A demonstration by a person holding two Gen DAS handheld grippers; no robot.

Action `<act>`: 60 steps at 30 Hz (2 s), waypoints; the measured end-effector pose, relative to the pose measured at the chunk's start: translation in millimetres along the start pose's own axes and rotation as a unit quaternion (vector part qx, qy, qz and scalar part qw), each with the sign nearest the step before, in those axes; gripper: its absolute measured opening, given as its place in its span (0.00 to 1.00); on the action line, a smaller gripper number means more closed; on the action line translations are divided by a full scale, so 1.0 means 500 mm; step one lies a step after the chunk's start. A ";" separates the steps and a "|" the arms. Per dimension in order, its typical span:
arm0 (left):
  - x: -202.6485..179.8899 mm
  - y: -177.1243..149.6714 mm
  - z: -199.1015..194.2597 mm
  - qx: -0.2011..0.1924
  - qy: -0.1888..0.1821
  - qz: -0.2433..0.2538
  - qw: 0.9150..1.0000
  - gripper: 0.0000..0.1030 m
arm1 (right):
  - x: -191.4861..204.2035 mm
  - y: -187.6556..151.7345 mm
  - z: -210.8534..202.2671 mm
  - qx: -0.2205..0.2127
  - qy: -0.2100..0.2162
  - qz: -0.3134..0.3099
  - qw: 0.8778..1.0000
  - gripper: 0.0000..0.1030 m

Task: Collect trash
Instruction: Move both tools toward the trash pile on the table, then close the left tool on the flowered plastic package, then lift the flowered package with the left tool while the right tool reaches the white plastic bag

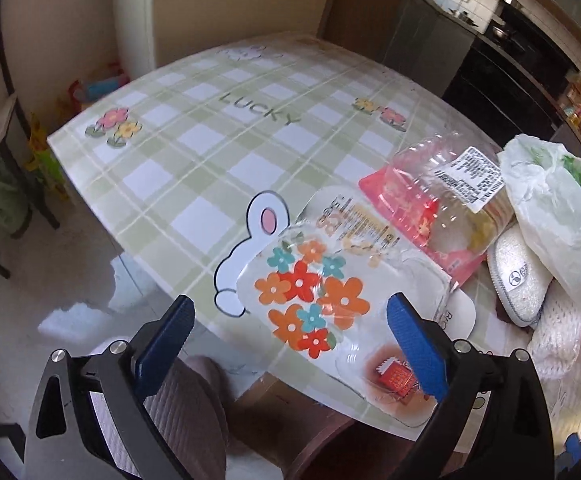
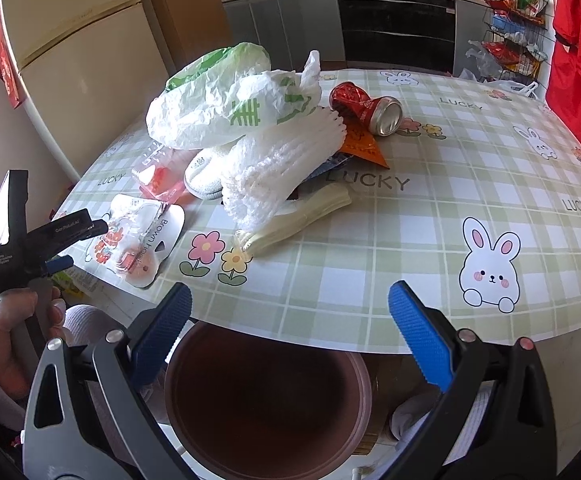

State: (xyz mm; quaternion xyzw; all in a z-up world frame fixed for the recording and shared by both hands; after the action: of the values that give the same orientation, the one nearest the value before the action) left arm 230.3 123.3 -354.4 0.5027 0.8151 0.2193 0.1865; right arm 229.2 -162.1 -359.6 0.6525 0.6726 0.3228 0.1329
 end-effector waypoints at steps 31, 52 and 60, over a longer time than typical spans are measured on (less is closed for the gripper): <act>0.004 0.043 0.061 -0.011 -0.152 0.137 0.979 0.27 | 0.006 0.000 0.008 0.011 0.000 0.001 1.000 0.95; -0.014 0.064 0.060 -0.019 -0.139 0.154 0.978 0.16 | 0.004 0.004 0.007 0.009 -0.003 -0.003 1.000 0.95; 0.012 0.083 0.010 -0.056 -0.152 0.137 0.977 0.00 | 0.042 0.117 -0.018 -0.061 -0.017 -0.072 0.995 0.94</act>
State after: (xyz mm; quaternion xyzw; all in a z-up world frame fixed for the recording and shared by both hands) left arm 260.7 146.2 -336.4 0.6262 0.6869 0.2087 0.3041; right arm 267.8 -147.7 -312.1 0.5986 0.6947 0.3411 0.2067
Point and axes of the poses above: each gripper's, at about its wrist camera, not at the fingertips, and z roughly the way its jaws point, x to its left, y to its top, the point moved 5 cm from there along z, roughly the way its jaws point, and after that the axes turned 7 degrees about z, right-handed, at the moved point
